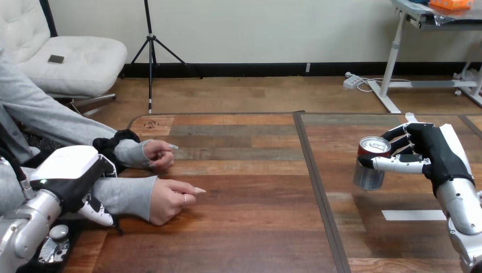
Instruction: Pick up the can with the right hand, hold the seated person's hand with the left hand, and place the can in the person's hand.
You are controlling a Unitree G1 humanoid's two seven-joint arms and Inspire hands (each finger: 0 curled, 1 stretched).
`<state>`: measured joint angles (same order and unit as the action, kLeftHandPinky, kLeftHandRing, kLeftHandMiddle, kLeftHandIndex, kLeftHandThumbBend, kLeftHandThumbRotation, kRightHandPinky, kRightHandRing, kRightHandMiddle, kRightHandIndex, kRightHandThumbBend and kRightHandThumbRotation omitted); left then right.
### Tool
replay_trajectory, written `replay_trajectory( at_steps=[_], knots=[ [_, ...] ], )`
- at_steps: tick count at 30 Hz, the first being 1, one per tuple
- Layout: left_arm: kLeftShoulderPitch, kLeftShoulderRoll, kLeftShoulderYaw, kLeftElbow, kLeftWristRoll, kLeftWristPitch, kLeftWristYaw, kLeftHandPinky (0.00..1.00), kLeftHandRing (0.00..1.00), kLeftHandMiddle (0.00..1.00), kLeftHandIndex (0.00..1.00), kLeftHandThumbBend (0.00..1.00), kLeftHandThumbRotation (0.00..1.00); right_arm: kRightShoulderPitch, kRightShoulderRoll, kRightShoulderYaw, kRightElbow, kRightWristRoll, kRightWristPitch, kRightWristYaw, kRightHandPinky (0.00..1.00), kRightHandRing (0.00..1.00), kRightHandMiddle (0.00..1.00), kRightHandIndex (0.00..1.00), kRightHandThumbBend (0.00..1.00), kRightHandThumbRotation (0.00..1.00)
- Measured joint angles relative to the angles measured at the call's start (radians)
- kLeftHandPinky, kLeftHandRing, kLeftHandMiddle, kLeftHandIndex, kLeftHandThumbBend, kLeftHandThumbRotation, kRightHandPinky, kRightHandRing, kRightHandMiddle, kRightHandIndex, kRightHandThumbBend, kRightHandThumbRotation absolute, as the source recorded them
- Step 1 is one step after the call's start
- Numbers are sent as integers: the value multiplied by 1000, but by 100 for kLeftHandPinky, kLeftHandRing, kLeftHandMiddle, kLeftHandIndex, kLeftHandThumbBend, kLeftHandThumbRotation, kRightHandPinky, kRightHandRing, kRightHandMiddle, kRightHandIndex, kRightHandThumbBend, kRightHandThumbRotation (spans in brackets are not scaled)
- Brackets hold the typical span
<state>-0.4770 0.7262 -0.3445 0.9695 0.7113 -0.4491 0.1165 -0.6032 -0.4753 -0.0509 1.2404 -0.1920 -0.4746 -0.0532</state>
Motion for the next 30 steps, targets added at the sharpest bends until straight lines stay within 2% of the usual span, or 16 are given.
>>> replay_trajectory(
  at_steps=[12,30],
  knots=[
    [0,-1,0,0,-5,-2,0,29,35,41,42,91,0,0,0,0,0,0,0,0,34,38,42,45,79,0],
    [0,-3,0,0,-39,-11,-17,27,33,40,39,88,0,0,0,0,0,0,0,0,32,37,42,45,79,0]
  ],
)
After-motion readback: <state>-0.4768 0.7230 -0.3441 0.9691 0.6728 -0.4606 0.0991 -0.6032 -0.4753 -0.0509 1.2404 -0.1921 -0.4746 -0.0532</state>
